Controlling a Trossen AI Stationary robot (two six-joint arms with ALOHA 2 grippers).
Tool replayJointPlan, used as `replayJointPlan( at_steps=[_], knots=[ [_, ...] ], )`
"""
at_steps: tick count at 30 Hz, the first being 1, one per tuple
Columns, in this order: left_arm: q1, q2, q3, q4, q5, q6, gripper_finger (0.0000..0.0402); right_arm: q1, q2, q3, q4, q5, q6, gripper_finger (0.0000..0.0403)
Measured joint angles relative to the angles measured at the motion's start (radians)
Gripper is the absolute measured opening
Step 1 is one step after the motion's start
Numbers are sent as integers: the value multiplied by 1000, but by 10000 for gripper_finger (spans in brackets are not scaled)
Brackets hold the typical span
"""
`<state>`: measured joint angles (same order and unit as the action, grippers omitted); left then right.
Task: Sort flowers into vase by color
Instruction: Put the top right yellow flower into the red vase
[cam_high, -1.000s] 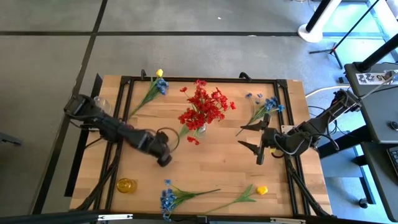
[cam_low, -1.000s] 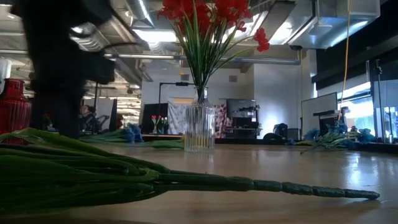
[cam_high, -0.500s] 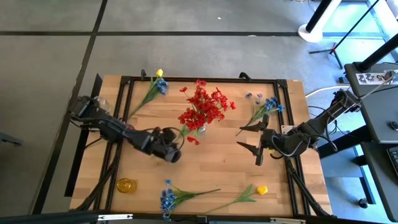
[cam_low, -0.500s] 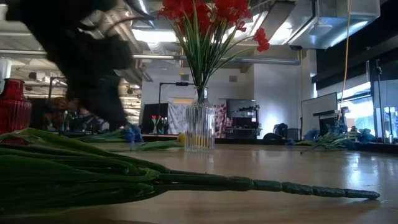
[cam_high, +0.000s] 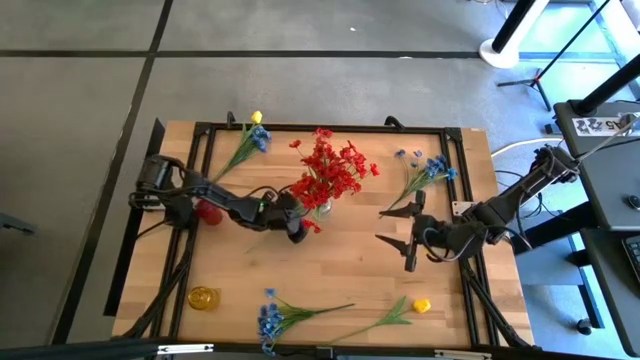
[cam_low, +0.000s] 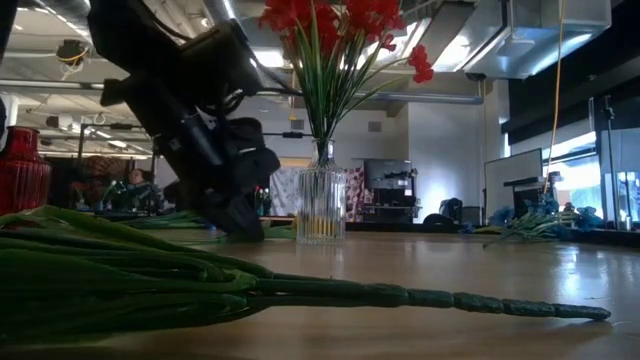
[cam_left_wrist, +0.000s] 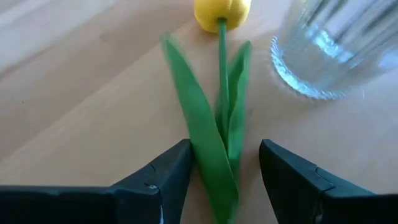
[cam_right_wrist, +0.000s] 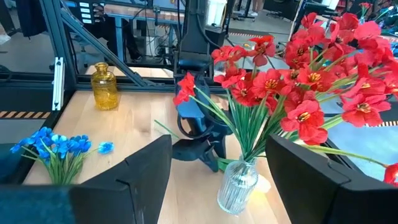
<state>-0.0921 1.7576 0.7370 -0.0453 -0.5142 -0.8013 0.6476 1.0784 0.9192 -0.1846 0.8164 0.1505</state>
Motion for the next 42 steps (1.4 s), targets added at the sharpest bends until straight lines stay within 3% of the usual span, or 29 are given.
replayJointPlan(
  at_steps=[7, 14, 16, 21, 25, 30, 36, 39, 42],
  knots=[
    [2, 52, 4, 19, -51, -22, 163, 0, 1, 0, 0, 0, 0, 260],
    [-13, 5, -18, -79, -164, -38, 26, 0, 1, 0, 0, -2, 2, 260],
    [-25, -37, -45, -89, -181, -48, 13, 0, 1, 0, -1, -19, 4, 260],
    [-92, -260, -130, -178, -263, -83, 16, 0, 1, 0, -1, -24, 5, 260],
    [-189, -523, -167, -275, -398, -65, 14, 0, 1, 0, 0, -24, 3, 260],
    [-328, -830, -183, -261, -665, 106, 13, 0, 1, 0, 1, -20, 3, 260],
    [-463, -1082, -202, -251, -967, 292, 12, 0, 1, 0, 1, -16, 21, 260],
    [-507, -1167, -203, -259, -1055, 363, 12, 0, 1, 0, 1, -16, 26, 260],
    [-509, -1237, -203, -261, -1058, 455, 12, 0, 1, 0, 1, -16, 26, 260]
  ],
)
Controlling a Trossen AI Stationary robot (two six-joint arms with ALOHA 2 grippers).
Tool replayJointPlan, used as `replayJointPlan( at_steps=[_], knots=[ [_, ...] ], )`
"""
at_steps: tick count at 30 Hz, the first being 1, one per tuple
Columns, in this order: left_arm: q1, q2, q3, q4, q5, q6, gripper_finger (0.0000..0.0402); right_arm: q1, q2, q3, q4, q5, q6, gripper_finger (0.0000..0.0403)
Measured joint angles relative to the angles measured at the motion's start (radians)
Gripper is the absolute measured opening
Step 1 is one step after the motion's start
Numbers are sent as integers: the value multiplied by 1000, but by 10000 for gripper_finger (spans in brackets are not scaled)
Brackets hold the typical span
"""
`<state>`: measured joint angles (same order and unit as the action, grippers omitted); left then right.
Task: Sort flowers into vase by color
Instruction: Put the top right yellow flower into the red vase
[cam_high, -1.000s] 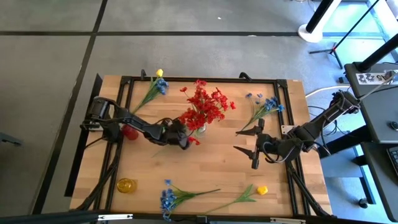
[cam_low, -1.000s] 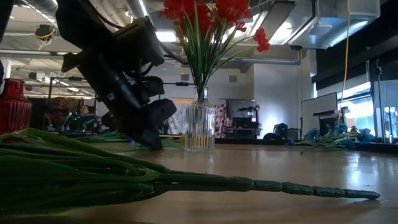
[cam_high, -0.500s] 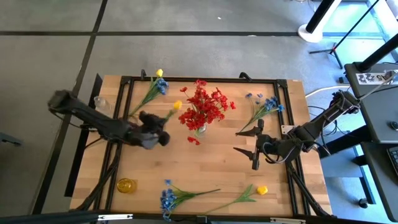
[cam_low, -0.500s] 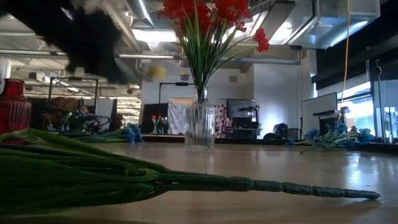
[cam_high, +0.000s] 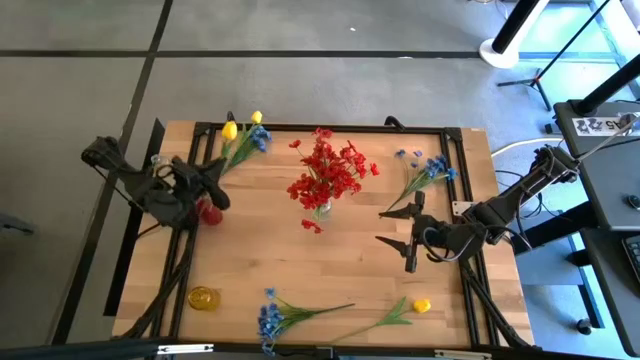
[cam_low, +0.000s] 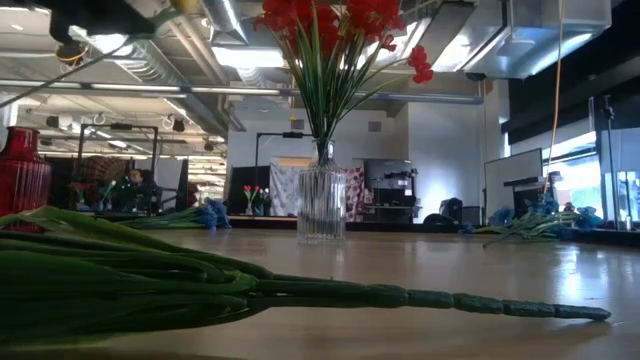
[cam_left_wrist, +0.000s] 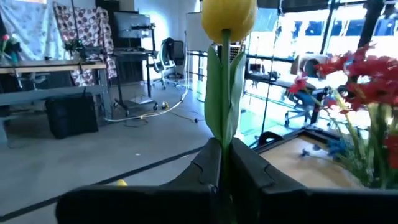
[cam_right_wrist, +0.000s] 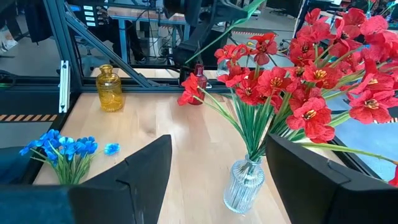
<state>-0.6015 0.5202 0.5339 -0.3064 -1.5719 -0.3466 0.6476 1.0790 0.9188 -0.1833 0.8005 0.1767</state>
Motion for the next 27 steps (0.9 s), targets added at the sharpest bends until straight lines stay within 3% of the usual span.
replayJointPlan(
  at_steps=[7, 9, 13, 18, 21, 24, 27],
  knots=[
    [45, -108, 0, 9, 6, 69, 12, 0, 0, 0, 1, 0, 0, 260],
    [60, -120, 0, 40, 72, 48, 12, 0, 0, 0, 1, 0, -1, 260],
    [100, -103, -20, 258, 342, 89, 12, -8, 0, 0, 2, 4, -5, 260],
    [164, -40, -162, 863, 874, 389, 14, -34, 0, 0, 2, -7, -12, 260],
    [194, -42, -246, 1055, 1063, 540, 14, -42, 0, 0, 1, -37, -16, 260],
    [202, -108, -267, 1042, 1082, 627, 15, -39, 0, 0, 1, -61, -8, 260],
    [202, -214, -247, 874, 980, 706, 15, -39, 0, 0, -8, -80, 17, 260]
  ],
)
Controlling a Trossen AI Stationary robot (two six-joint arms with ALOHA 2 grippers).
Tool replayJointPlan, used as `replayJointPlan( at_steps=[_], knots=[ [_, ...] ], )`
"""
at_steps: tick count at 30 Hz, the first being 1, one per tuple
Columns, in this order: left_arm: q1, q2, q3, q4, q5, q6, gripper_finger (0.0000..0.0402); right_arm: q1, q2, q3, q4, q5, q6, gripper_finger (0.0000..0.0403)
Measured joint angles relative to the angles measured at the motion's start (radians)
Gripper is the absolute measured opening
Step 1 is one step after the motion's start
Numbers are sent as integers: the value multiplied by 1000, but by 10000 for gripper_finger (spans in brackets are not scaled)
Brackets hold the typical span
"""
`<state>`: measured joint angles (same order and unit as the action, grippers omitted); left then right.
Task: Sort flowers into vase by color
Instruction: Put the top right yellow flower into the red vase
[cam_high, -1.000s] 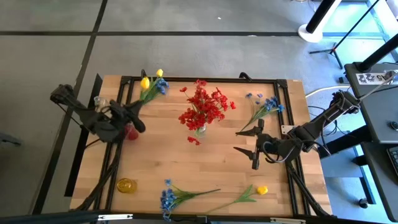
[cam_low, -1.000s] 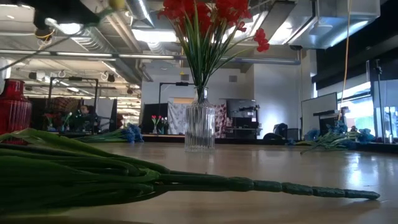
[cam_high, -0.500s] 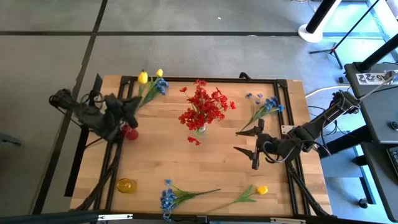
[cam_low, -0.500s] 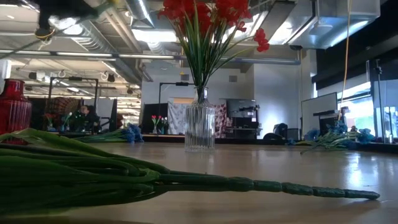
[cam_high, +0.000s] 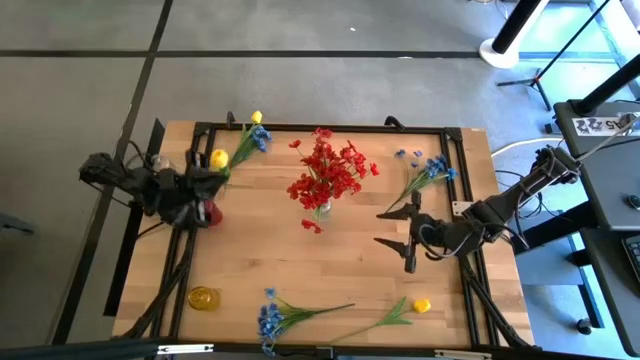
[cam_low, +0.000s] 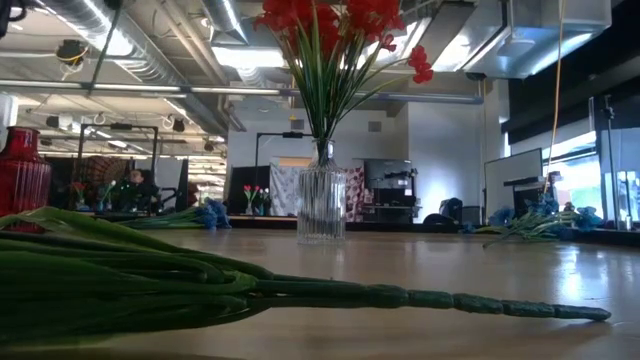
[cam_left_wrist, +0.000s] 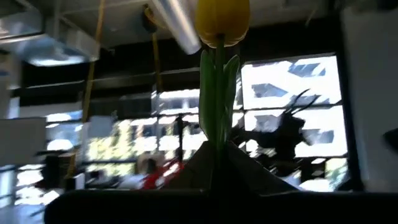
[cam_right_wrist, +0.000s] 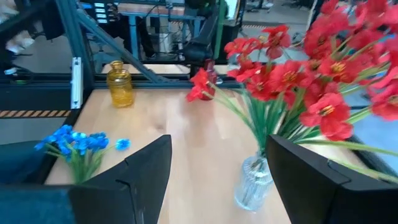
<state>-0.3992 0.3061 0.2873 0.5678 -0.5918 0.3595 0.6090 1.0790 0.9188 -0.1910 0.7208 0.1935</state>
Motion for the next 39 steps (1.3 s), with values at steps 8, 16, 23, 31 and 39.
replayJointPlan(
  at_steps=[8, 16, 23, 31, 39],
  knots=[
    [0, -305, 61, -414, -85, -34, 16, -1, 26, 0, 0, -8, 17, 260],
    [-6, -297, 50, -492, 2, -156, 16, -1, 64, 1, 8, 12, 34, 260],
    [-6, -302, 28, -477, 112, -241, 16, -1, 64, 0, 4, 2, 45, 259],
    [-6, -241, 25, -179, 417, -211, 16, -50, 159, 0, 348, -37, -138, 259],
    [-6, 105, 24, 189, 441, -193, 16, -121, 326, 56, 710, -192, -371, 259]
  ],
)
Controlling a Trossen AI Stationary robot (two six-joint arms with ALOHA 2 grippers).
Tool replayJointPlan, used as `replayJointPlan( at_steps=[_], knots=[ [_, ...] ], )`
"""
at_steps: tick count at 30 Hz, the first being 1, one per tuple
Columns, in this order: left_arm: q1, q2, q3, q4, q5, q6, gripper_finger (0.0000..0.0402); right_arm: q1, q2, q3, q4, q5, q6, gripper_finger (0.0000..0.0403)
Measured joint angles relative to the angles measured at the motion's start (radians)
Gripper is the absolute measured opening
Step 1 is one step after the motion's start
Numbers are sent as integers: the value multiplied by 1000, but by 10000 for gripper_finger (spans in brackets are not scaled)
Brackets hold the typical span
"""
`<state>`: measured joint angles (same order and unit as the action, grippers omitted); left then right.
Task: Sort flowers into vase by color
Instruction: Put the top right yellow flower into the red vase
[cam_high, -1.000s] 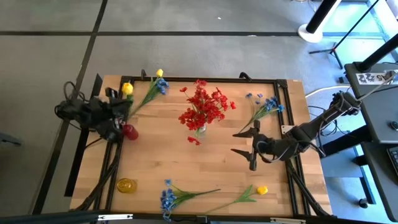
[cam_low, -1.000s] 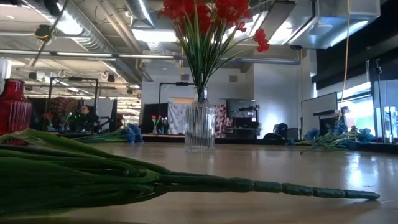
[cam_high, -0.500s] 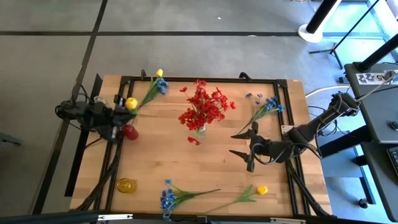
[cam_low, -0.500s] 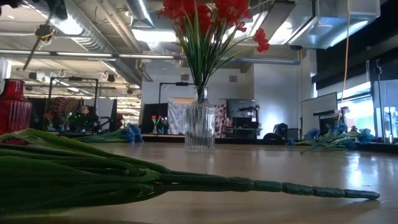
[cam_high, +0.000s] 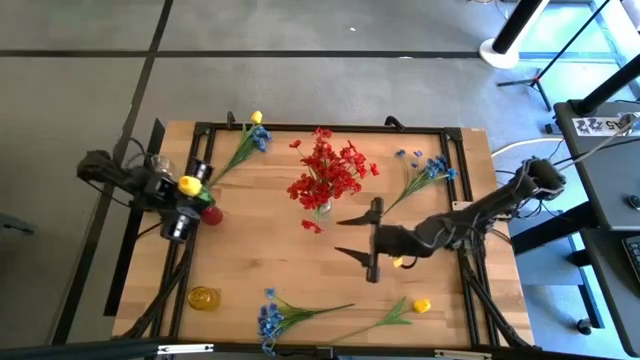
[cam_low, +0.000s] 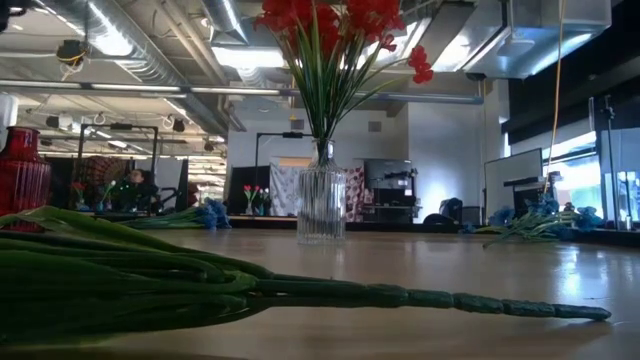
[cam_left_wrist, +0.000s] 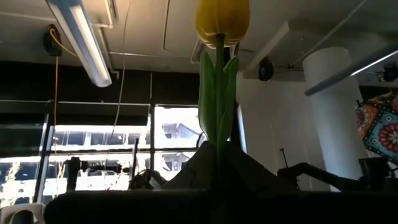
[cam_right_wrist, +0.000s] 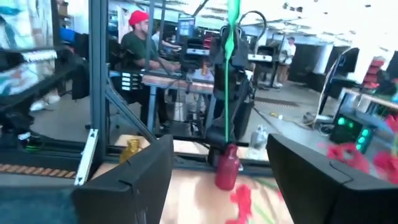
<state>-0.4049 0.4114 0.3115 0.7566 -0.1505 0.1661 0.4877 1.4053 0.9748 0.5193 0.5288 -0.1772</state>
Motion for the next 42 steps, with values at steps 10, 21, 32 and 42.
replayJointPlan(
  at_steps=[10, 21, 32, 42],
  knots=[
    [-22, 476, 7, 528, -19, -8, 16, -9, 225, 255, -48, -5, -108, 259],
    [-97, 831, 289, 513, -109, 79, 16, -59, 348, 357, -10, -85, -91, 259],
    [-91, 1056, 439, 600, -132, 108, 16, -66, 368, 400, 15, -95, -85, 153],
    [-71, 1076, 451, 554, -204, 98, 16, -97, 368, 399, -36, -175, -30, 14]
  ],
)
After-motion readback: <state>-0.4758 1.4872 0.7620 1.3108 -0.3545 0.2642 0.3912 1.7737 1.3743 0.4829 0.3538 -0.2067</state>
